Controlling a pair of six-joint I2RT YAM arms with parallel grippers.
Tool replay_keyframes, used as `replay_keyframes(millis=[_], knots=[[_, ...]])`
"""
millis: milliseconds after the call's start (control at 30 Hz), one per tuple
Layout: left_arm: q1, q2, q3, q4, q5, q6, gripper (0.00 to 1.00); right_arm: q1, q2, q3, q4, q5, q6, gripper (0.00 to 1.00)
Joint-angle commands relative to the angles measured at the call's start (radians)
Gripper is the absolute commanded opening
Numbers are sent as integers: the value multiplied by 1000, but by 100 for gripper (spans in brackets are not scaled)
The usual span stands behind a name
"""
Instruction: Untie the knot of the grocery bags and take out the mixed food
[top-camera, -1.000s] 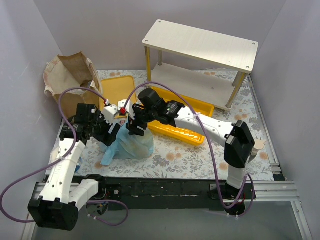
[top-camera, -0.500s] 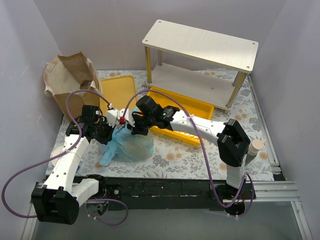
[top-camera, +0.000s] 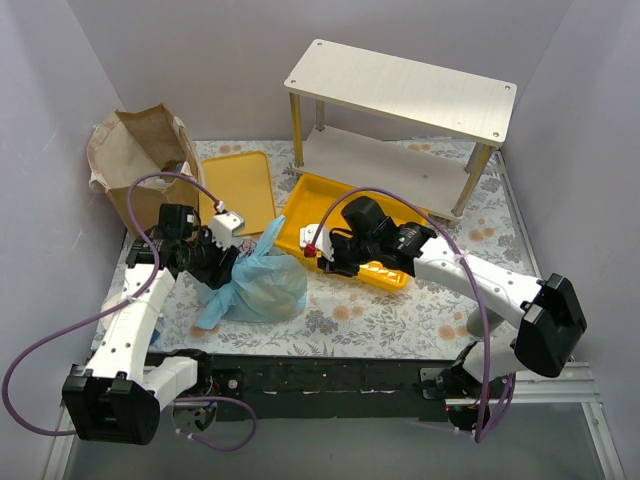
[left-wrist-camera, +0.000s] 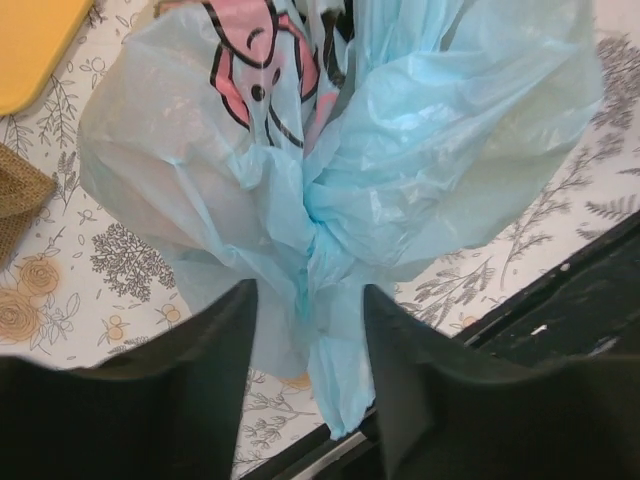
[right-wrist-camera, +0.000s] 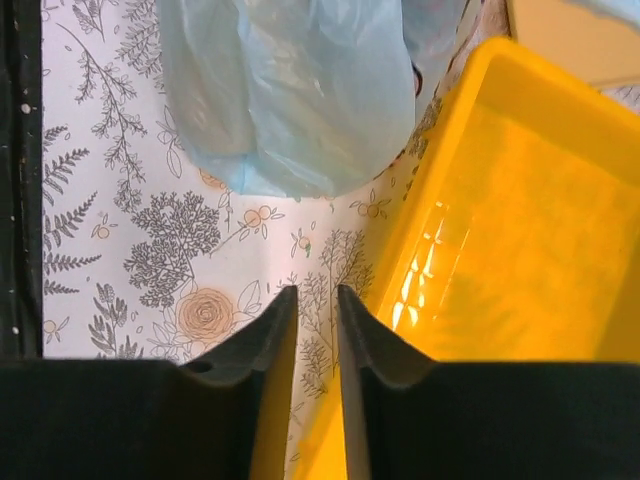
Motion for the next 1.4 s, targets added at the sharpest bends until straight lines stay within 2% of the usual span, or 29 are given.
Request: replay_keyframes(millis=[0,33,67,133,267,300,467,567,667,700,733,767,800,867,900,1167,1233,1267,1300,1367], knots=[[6,1,139,-37,84,-71,59,47,-9,75,25,-69,-2,41],[6,6,158,-35,54,-99,67,58,8,115,34,-66,-2,53],[6,16,181,-17,26,-138,69,66,50,135,51,-60,-2,56],[9,30,191,5,3,-166,70,77,98,189,68,-63,29,62],[20,111,196,33,-14,-226,70,77,244,290,100,-85,106,66],[36,159,196,28,-10,-237,69,81,264,315,111,-90,119,92],[161,266,202,2,65,-261,58,119,374,414,118,-115,141,92],[176,288,192,11,105,-260,46,155,403,428,120,-92,130,88],[179,305,193,11,162,-249,35,185,426,432,126,-46,117,75],[178,311,193,10,179,-248,31,190,431,427,121,-40,100,64],[178,320,190,6,206,-246,16,190,431,421,115,-32,89,55],[181,338,191,-10,219,-232,7,190,422,410,108,-14,80,46],[182,345,191,-15,225,-228,0,186,410,386,100,-7,52,23],[199,342,181,-10,224,-220,0,175,350,337,104,22,41,5],[207,334,178,-3,218,-215,0,157,323,312,103,28,37,1],[322,296,148,3,162,-130,0,17,22,16,40,17,-46,1],[323,294,173,-15,206,-104,0,15,-12,-4,23,16,-57,23],[323,293,188,-47,237,-87,10,17,-33,11,16,-27,-55,32],[323,289,231,-72,326,-68,34,23,-40,28,13,-49,-51,43],[323,274,277,-154,427,-1,50,38,-34,65,9,-73,-49,49]])
